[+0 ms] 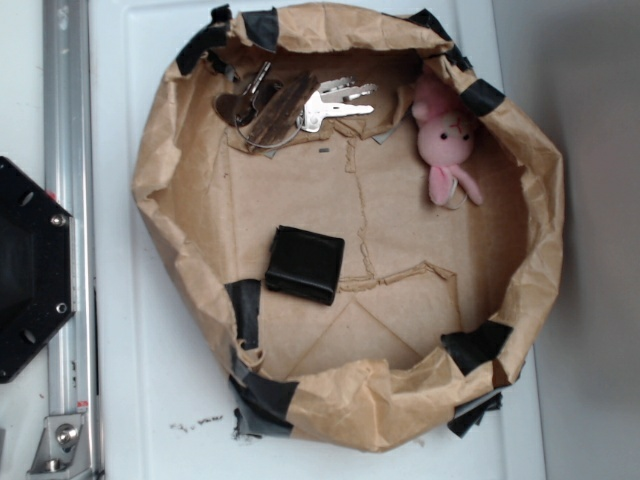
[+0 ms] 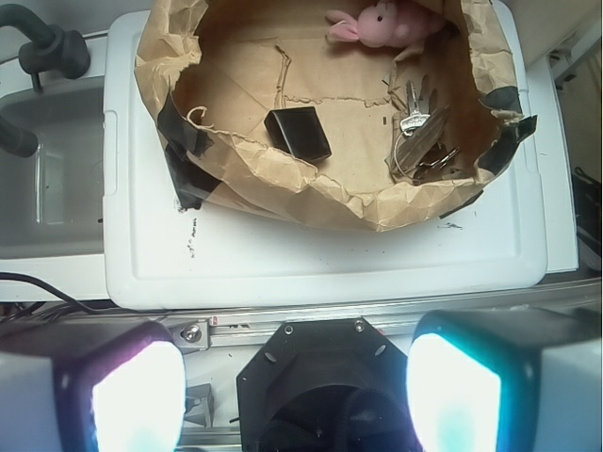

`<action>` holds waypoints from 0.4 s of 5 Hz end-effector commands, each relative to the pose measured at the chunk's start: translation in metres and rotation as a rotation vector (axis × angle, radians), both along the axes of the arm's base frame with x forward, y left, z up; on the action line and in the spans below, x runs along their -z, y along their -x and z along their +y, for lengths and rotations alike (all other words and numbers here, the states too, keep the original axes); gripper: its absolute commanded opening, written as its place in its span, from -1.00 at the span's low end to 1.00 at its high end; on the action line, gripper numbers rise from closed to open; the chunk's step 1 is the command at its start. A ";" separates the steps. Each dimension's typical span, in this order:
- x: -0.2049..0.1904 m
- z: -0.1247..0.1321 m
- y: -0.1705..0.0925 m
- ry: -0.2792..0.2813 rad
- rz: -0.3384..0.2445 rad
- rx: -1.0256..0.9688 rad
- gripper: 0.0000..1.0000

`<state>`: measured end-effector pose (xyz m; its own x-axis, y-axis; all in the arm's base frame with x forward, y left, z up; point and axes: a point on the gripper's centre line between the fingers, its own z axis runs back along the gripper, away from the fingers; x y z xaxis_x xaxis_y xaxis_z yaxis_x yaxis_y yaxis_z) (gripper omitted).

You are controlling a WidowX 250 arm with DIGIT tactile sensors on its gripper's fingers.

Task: Grab the black box.

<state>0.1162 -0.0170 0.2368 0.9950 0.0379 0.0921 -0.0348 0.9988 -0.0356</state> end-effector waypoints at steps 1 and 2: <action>0.000 0.000 0.000 0.000 0.000 0.000 1.00; 0.016 0.018 -0.050 0.031 -0.013 0.000 1.00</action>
